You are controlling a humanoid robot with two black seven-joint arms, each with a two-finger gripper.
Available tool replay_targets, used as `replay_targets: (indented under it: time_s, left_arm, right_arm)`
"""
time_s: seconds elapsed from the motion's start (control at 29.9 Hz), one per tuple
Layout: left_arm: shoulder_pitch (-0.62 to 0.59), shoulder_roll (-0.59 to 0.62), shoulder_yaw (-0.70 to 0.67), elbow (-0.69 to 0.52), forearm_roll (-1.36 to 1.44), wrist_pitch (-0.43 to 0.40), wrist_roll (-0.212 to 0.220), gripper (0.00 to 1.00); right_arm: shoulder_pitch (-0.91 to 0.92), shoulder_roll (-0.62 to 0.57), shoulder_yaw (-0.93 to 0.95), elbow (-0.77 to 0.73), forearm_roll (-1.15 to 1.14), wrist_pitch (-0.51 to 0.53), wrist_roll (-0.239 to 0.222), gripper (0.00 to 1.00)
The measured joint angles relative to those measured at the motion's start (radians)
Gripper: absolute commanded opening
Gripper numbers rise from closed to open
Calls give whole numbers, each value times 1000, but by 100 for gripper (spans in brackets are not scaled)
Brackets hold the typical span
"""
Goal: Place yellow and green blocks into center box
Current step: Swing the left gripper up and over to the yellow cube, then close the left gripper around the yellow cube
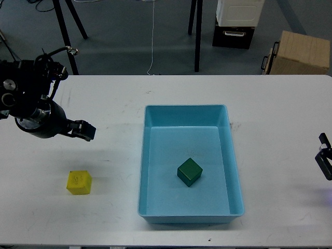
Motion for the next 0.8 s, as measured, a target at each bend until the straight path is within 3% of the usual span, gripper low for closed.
replay_targets:
  time_s: [0.27, 0.54, 0.8]
  left_arm:
    - [122, 48, 19, -6, 31, 0, 0, 100]
    - [222, 45, -53, 39, 28, 0, -1, 100]
    - [241, 39, -91, 47, 24, 0, -1, 100]
  right_arm:
    - [-1, 1, 7, -4, -1, 0, 0, 100]
    - [-3, 2, 5, -8, -6, 0, -2, 100]
    - [-9, 1, 6, -7, -7, 0, -2, 100]
